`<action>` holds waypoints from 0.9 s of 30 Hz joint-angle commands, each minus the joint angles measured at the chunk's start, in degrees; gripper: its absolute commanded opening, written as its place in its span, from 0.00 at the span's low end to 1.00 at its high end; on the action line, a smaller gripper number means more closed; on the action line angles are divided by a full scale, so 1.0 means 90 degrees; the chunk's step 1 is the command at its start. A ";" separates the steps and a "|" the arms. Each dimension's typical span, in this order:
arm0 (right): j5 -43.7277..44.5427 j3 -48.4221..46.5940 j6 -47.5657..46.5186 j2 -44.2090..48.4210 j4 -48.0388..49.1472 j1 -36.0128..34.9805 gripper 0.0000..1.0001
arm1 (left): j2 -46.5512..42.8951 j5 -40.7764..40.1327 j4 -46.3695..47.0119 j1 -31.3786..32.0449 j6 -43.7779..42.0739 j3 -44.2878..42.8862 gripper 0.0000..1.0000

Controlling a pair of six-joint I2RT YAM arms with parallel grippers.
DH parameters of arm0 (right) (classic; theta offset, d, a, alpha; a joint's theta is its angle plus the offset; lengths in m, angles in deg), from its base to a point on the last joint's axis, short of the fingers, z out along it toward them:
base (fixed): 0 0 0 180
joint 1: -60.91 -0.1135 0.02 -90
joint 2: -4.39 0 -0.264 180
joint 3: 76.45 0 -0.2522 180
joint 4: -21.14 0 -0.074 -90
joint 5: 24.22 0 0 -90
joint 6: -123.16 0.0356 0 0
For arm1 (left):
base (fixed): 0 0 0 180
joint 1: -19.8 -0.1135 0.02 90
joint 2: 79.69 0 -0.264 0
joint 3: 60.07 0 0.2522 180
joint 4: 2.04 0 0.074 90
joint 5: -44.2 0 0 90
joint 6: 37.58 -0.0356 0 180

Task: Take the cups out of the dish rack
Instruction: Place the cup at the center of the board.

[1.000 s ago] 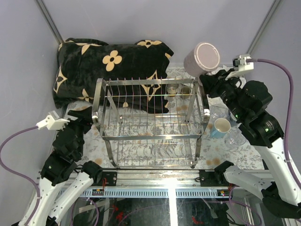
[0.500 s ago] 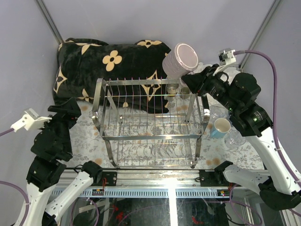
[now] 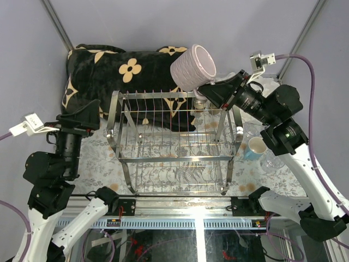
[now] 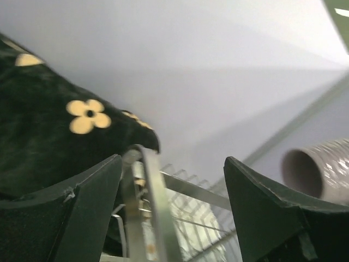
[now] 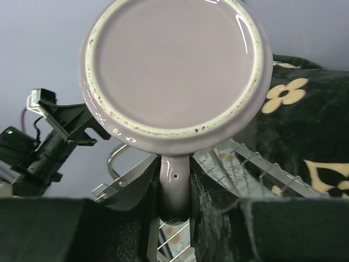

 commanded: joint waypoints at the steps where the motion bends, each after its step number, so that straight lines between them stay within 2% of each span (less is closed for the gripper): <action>1: -0.0754 0.0075 0.0816 0.0050 0.2138 -0.0019 0.00 | 0.0082 0.1663 0.1232 0.0031 0.0139 -0.0081 0.75; 7: -0.1062 0.0602 0.1571 0.0044 0.3056 -0.0020 0.00 | 0.0338 0.3457 0.2525 0.0032 0.0887 0.0275 0.76; 12: -0.1192 0.0876 0.2010 0.0036 0.3687 -0.0029 0.00 | 0.0713 0.4389 0.3331 0.0029 0.1363 0.0472 0.76; 16: -0.1248 0.0943 0.2234 0.0029 0.3973 -0.0072 0.00 | 0.1023 0.4739 0.3735 0.0031 0.1641 0.0617 0.76; 27: -0.1341 0.0564 0.2174 -0.0313 0.3778 -0.0308 0.00 | 0.1897 0.5283 0.4548 0.0035 0.1952 0.0497 0.75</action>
